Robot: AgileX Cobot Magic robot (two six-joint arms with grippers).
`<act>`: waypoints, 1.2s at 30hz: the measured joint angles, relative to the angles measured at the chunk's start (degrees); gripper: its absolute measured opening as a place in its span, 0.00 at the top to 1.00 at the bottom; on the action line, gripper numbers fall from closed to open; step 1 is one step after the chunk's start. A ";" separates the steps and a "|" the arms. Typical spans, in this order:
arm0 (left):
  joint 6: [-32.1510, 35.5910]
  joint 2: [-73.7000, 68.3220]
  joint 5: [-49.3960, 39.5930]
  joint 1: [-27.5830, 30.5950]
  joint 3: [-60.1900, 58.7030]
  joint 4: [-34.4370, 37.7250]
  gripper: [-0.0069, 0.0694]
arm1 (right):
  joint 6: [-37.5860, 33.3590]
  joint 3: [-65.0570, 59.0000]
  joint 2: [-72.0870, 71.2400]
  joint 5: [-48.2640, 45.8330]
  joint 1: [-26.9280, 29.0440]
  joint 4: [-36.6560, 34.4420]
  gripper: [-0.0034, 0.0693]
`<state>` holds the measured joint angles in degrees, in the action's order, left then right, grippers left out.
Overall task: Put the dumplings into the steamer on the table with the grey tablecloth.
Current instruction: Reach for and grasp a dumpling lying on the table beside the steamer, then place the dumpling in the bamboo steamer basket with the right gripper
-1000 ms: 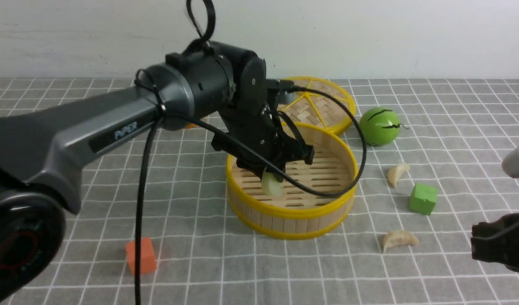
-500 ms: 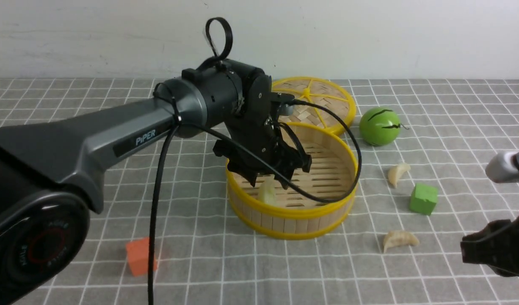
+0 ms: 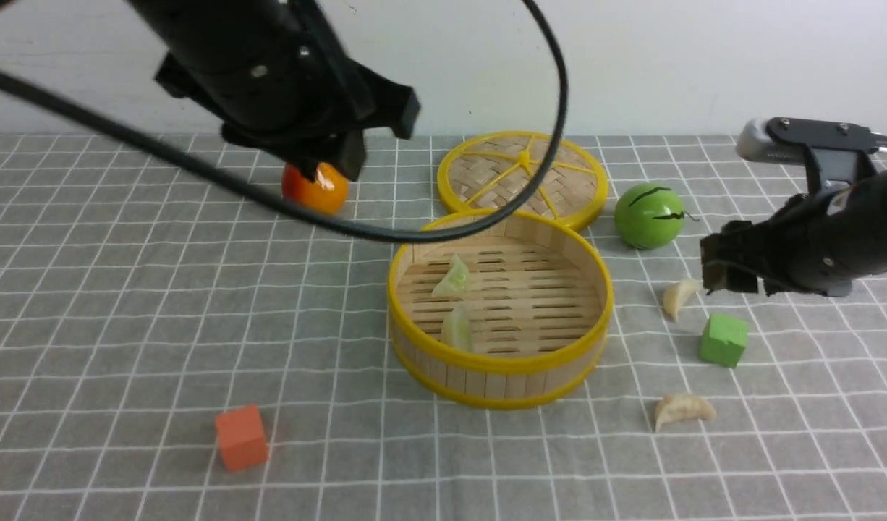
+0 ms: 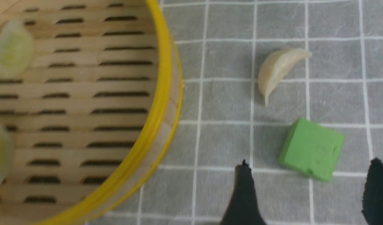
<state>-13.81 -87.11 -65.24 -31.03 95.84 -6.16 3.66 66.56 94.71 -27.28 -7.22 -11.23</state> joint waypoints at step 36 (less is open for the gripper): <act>-40.93 65.93 17.34 0.47 -72.82 -43.67 0.73 | -1.84 16.49 15.16 2.62 -3.47 2.27 0.76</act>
<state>-54.73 -21.18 -47.91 -30.56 23.02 -49.83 1.81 83.05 109.87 -24.66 -10.69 -8.95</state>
